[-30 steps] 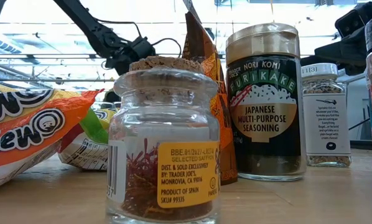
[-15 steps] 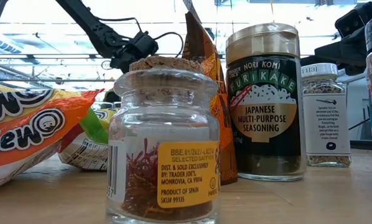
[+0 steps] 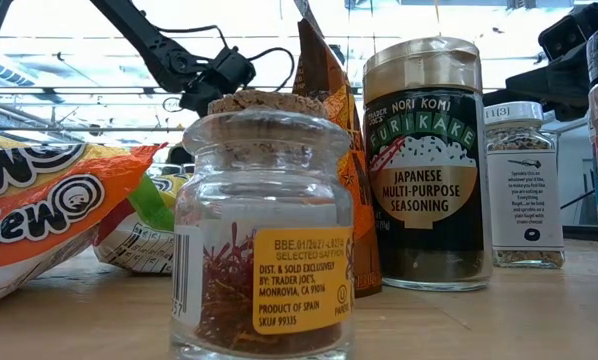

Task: Pick & Place Food Item
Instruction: Put the yellow noodle pack into the top right transparent bin, then put the blue noodle pack into the top right transparent bin

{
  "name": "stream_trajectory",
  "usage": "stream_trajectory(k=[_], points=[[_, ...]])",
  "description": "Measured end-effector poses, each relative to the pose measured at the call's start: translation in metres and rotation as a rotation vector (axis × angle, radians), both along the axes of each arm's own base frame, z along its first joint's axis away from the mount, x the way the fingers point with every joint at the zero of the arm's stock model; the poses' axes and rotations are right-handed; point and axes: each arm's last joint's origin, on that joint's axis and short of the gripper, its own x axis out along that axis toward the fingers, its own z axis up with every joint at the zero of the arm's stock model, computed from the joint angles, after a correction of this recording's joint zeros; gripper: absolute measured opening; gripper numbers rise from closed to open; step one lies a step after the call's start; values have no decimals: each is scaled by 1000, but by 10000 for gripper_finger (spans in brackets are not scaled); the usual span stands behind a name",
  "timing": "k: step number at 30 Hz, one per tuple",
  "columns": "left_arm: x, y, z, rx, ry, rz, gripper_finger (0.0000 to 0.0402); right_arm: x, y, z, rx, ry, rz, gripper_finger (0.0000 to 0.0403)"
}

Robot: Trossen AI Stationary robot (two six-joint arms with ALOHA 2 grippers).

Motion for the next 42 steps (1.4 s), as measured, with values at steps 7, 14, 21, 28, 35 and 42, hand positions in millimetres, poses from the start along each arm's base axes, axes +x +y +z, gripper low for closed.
stream_trajectory(k=[7,14,21,28,35,42], points=[[-2,-6,13,10,-128,88,251,0,0,0,0,0,0,219],[-1,-28,41,1,-290,39,270,0,0,0,0,0,0,216],[-7,-68,76,-138,-569,-31,271,0,0,0,0,0,0,218],[-14,-118,102,-488,-872,-147,271,0,0,0,0,0,0,216],[-3,-158,95,-944,-910,-261,271,0,0,0,0,0,0,218],[19,-198,65,-1244,-813,-217,271,0,0,0,0,-1,0,217]])
